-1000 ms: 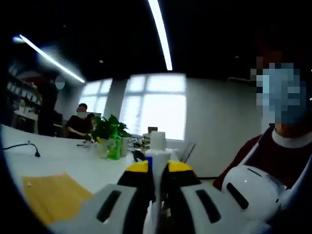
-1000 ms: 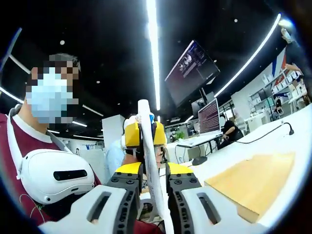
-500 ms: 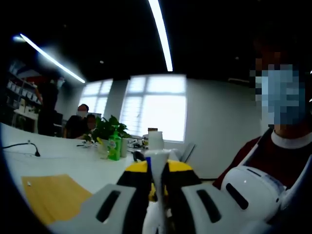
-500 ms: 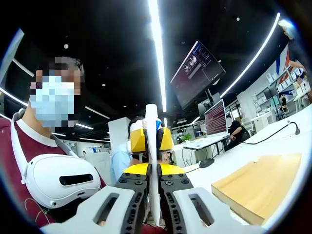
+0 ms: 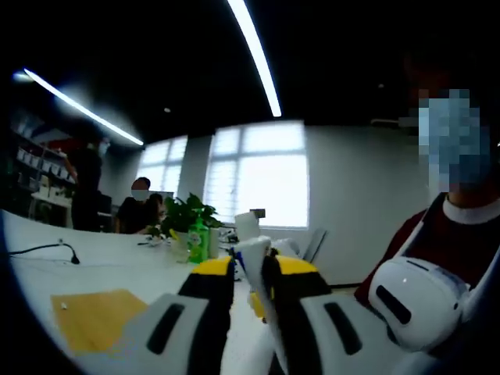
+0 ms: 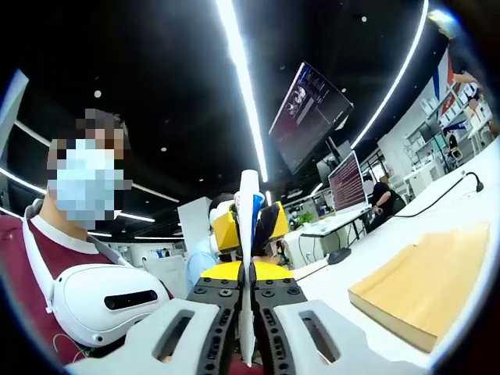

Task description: Pick up the toothpaste unscrew the cap squeeze it onto the small board screw the cap back on and return it to the table

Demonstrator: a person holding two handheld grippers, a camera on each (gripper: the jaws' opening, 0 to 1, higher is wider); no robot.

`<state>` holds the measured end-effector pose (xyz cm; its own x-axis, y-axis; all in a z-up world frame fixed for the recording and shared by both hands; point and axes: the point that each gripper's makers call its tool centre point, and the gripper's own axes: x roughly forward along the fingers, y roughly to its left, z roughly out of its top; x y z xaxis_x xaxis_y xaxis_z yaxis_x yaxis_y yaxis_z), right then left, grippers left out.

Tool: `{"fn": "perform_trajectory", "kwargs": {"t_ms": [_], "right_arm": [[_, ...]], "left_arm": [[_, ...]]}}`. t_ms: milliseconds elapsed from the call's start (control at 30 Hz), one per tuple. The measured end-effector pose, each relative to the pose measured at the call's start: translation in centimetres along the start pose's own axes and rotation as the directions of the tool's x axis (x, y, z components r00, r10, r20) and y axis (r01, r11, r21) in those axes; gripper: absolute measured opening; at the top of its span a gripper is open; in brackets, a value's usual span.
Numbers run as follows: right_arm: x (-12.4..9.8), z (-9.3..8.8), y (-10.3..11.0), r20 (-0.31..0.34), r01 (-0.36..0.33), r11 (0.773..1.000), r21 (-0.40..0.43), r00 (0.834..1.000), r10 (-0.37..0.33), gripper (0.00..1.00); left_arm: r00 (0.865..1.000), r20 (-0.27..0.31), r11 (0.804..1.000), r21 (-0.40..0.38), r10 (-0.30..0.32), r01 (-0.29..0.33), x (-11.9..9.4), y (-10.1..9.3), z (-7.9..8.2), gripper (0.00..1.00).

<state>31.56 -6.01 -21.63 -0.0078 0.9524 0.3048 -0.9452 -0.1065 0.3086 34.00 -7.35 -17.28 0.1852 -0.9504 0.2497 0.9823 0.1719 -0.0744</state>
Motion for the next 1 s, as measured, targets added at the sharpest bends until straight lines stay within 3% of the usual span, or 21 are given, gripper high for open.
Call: {"fn": "perform_trajectory", "kwargs": {"t_ms": [233,367,467,567,733,833,1000], "right_arm": [[-0.5,1.3,-0.8,0.038,0.014,0.998,0.054,0.999,-0.016,0.01],[-0.9,2.7,-1.9,0.076,0.039,0.981,0.188,0.996,-0.054,0.01],[-1.5,3.2,-3.6,0.080,0.098,0.965,0.242,0.989,-0.120,0.01],[-2.4,3.5,-6.0,0.061,0.182,0.940,0.290,0.976,-0.208,0.01],[-3.4,3.9,-8.8,0.057,0.236,0.906,0.352,0.961,-0.272,0.01],[-4.1,3.7,-10.9,0.028,0.292,0.871,0.394,0.944,-0.329,0.01],[-4.9,3.4,-13.4,0.000,0.352,0.833,0.428,0.921,-0.389,0.01]], "left_arm": [[0.993,0.031,0.988,0.105,0.114,-0.117,-2.8,1.1,1.9,0.21],[0.986,0.042,0.977,0.135,0.160,-0.164,-3.9,1.7,2.3,0.21],[0.981,0.041,0.970,0.145,0.190,-0.194,-4.8,2.1,2.3,0.21],[0.976,0.042,0.964,0.153,0.214,-0.218,-5.5,2.5,2.3,0.21],[0.970,0.028,0.955,0.175,0.240,-0.241,-6.3,2.6,2.1,0.19],[0.978,0.060,0.967,0.148,0.202,-0.209,-6.7,1.6,2.6,0.19],[0.976,0.092,0.967,0.143,0.199,-0.210,-7.9,1.1,3.4,0.19]]}}
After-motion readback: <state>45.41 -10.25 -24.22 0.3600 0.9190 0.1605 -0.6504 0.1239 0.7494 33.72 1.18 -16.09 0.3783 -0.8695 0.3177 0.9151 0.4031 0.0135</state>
